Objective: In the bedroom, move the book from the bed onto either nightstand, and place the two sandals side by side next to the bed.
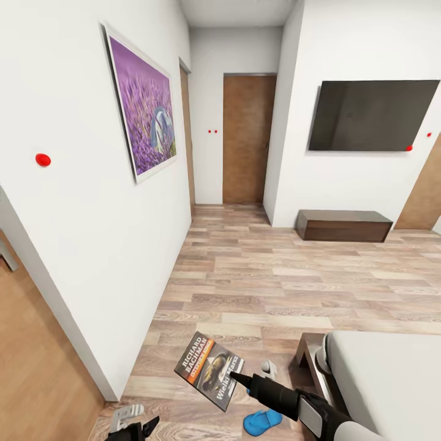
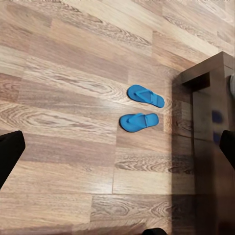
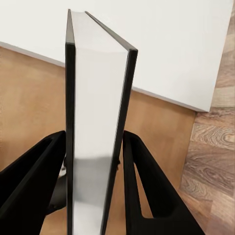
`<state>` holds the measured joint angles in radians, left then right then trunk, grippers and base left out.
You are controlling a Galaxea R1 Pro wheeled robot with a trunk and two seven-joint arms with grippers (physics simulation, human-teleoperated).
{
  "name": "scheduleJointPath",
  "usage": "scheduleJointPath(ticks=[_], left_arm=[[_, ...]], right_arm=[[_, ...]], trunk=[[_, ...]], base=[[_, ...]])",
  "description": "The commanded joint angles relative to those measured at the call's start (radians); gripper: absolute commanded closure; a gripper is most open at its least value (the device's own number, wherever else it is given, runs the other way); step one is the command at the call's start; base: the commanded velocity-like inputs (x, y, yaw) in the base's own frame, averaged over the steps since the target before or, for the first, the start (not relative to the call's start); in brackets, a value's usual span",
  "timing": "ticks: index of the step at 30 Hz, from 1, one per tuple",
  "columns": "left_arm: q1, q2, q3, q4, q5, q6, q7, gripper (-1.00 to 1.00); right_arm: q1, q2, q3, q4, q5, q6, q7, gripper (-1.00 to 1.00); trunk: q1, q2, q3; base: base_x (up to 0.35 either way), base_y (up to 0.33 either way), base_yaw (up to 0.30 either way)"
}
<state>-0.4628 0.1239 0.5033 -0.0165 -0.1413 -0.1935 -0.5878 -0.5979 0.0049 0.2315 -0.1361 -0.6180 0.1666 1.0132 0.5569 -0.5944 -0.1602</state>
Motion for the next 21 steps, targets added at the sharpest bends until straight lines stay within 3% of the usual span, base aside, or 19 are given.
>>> scheduleJointPath(ticks=[1,21], left_arm=[[-0.001,0.000,0.007,0.001,-0.011,-0.006,-0.001,-1.00],[0.001,0.000,0.006,0.001,-0.011,-0.006,-0.001,-1.00]], right_arm=[[-0.001,0.000,0.005,0.000,-0.011,0.009,0.002,1.00],[-0.001,0.000,0.005,0.000,-0.011,0.008,0.001,1.00]], trunk=[[0.000,-0.001,0.000],[0.000,-0.001,0.032]], base=[[0.000,0.000,0.000],[0.000,0.000,0.000]])
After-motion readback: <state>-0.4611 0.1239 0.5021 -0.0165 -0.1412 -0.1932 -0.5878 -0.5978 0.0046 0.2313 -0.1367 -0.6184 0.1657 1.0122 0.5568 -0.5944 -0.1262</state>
